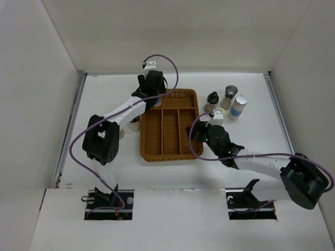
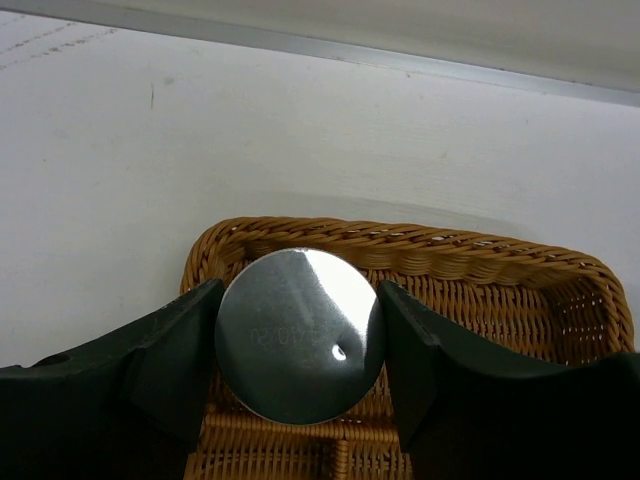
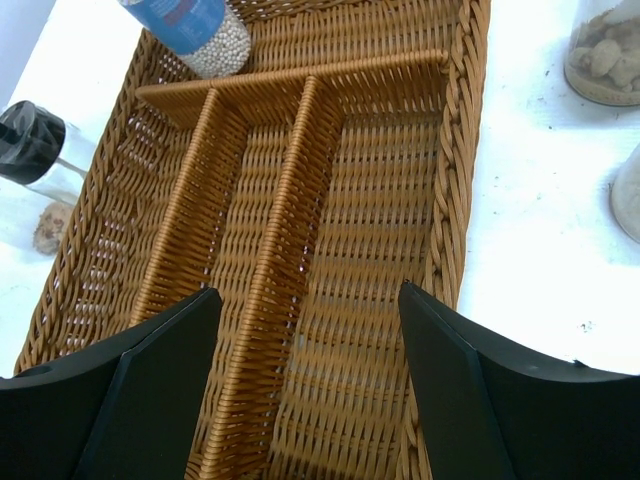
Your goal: Organize the condiment bottles
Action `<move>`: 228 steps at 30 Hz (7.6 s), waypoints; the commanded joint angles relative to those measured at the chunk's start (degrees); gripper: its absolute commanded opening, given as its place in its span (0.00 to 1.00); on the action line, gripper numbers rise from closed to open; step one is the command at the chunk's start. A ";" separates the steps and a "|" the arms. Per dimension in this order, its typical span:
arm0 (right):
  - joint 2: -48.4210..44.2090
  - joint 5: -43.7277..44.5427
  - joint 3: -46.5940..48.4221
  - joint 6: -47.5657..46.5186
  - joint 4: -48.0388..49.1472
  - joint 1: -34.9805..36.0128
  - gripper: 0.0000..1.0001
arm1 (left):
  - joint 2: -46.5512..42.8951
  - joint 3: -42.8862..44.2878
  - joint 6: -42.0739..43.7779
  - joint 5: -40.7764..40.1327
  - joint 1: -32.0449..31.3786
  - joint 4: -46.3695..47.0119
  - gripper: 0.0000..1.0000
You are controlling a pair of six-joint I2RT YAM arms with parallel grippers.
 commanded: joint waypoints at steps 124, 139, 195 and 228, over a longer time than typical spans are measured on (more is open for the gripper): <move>-2.35 5.43 -0.83 1.77 3.16 -2.61 0.85 | -18.80 -22.80 -6.08 0.96 -13.03 13.13 0.72; -0.16 4.56 0.14 2.13 2.81 -2.53 0.85 | -42.29 -38.10 -4.94 -6.25 -0.74 -1.10 0.73; -8.24 9.30 -5.13 3.88 6.06 -4.63 0.86 | -30.52 -28.35 -5.20 -2.03 -24.98 4.35 0.41; -8.68 9.57 -5.13 3.18 6.06 -5.34 0.81 | -29.11 -36.88 -7.22 -8.45 -26.92 1.62 0.40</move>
